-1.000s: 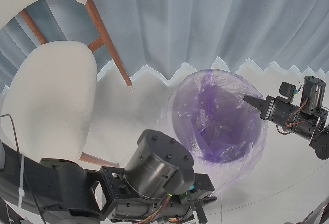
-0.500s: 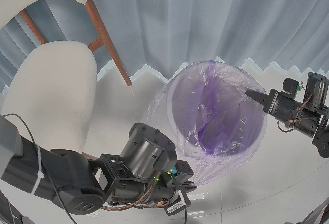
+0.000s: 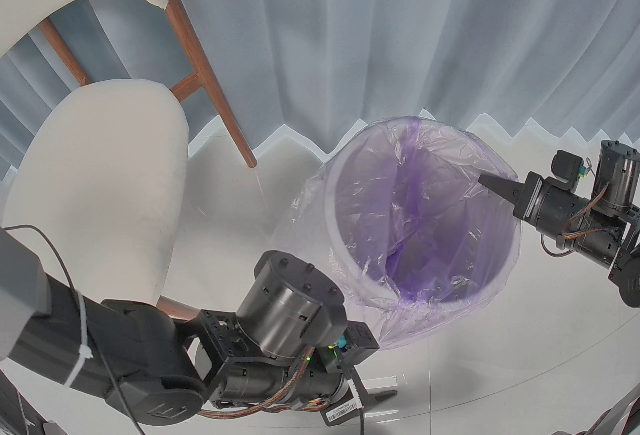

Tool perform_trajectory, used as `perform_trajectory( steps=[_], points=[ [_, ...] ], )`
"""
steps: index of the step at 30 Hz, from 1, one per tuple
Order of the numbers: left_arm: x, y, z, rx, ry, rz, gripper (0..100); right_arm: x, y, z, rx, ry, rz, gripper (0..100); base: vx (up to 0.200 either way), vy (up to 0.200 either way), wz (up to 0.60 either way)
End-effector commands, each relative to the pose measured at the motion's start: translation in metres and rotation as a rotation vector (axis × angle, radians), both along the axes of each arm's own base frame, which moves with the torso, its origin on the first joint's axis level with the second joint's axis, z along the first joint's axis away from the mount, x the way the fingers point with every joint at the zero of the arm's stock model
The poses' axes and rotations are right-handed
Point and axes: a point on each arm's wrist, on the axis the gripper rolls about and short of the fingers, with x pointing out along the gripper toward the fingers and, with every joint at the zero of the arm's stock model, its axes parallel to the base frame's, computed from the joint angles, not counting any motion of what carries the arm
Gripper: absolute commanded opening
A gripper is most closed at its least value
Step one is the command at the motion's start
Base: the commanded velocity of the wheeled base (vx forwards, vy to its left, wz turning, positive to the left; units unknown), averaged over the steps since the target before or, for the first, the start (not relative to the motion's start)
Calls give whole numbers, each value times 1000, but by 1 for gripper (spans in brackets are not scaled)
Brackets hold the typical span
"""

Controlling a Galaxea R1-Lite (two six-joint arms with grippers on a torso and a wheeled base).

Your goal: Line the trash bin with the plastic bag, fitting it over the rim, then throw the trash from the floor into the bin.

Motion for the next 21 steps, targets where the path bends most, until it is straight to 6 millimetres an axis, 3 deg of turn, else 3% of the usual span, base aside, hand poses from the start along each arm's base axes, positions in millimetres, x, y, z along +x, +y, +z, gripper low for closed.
perform_trajectory(
  steps=[1, 4, 9, 12, 13, 15, 21],
  points=[
    [-22, 9, 23, -69, -19, -39, 100, 3, -1, -8, -14, 21, -3, 0, 0, 0, 0],
    [-42, 17, 34, -118, 13, -44, 100, 15, -4, -10, -20, 23, -27, 0, 0, 0, 0],
    [-52, 40, 46, -167, 23, -3, 100, 22, -4, -23, -88, 34, -23, 0, 0, 0, 0],
    [-51, 49, 51, -187, 10, 18, 100, 22, -6, -27, -116, 33, -23, 0, 0, 0, 0],
    [-46, 67, 58, -217, -13, 77, 100, 20, -10, -33, -152, 36, -25, 0, 0, 0, 0],
    [-42, 85, 65, -244, -36, 136, 100, 16, -11, -40, -165, 58, -21, 0, 0, 0, 0],
    [-33, 123, 72, -318, -38, 327, 100, 7, -14, -57, -187, 70, -15, 0, 0, 0, 0]
  ],
)
